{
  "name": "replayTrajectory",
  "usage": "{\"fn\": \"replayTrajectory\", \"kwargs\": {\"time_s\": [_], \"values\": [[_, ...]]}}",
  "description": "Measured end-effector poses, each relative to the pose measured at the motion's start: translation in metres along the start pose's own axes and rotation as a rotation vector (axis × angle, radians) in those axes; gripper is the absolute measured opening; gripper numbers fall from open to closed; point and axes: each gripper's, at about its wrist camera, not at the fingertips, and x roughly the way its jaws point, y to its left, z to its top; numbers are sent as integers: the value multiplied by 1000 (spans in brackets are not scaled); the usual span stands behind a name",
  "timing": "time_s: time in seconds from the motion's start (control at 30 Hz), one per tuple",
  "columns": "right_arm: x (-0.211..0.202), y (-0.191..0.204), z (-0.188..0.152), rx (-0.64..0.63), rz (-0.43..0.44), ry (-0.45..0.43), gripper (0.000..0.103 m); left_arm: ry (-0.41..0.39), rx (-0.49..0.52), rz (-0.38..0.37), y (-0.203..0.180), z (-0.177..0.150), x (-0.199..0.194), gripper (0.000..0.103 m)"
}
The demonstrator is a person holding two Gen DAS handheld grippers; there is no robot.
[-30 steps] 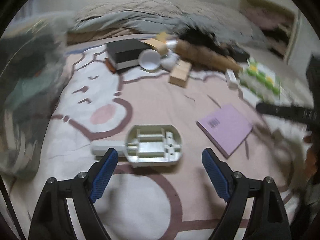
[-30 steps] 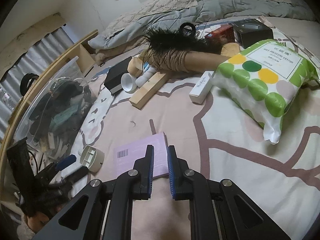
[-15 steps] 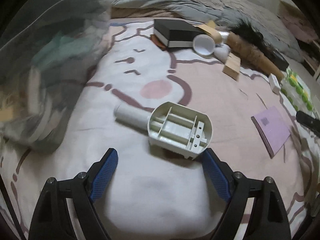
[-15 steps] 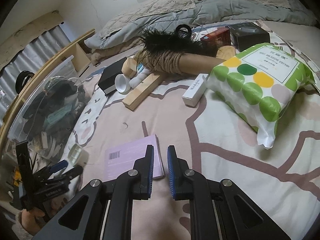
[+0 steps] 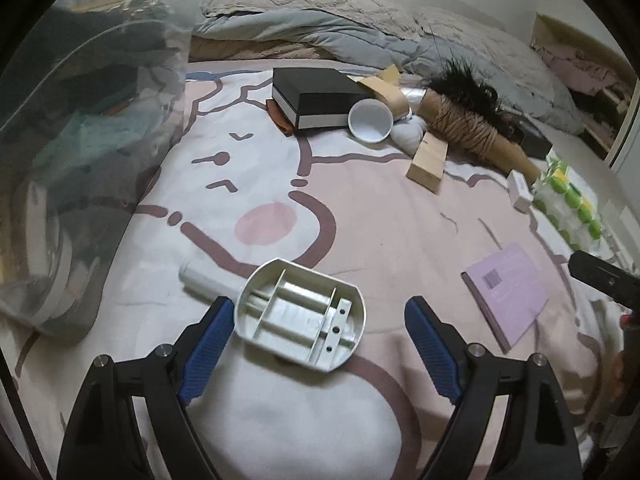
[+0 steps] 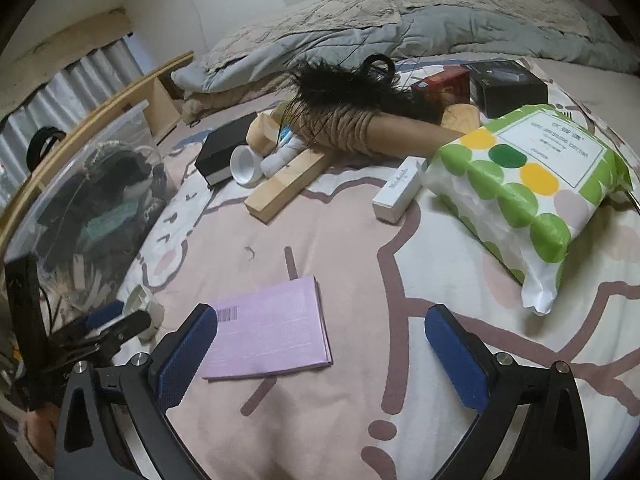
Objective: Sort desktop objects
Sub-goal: 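Close the right tool on the purple booklet while the left tool grips the white lint roller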
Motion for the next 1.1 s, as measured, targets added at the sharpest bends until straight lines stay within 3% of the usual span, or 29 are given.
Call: {"fn": "replayTrajectory", "kwargs": {"time_s": [0.13,0.27,0.33,0.4,0.77,1.1], "values": [[4,8,-3,-30,0,7,103,17,3,54,1,1,9,87],[12,23,-6,-79,31,47,103,25,-36,52,10,0,10,86],[16,33,-8,-117,21,54,103,22,-52,40,14,0,8,71],[21,41,-9,-143,15,65,103,28,-60,20,15,-1,6,67],[42,57,-14,-193,-34,117,103,41,6,-41,1,-12,-7,66],[52,62,-18,-238,-100,127,103,39,-21,-82,4,-11,-9,66]]}}
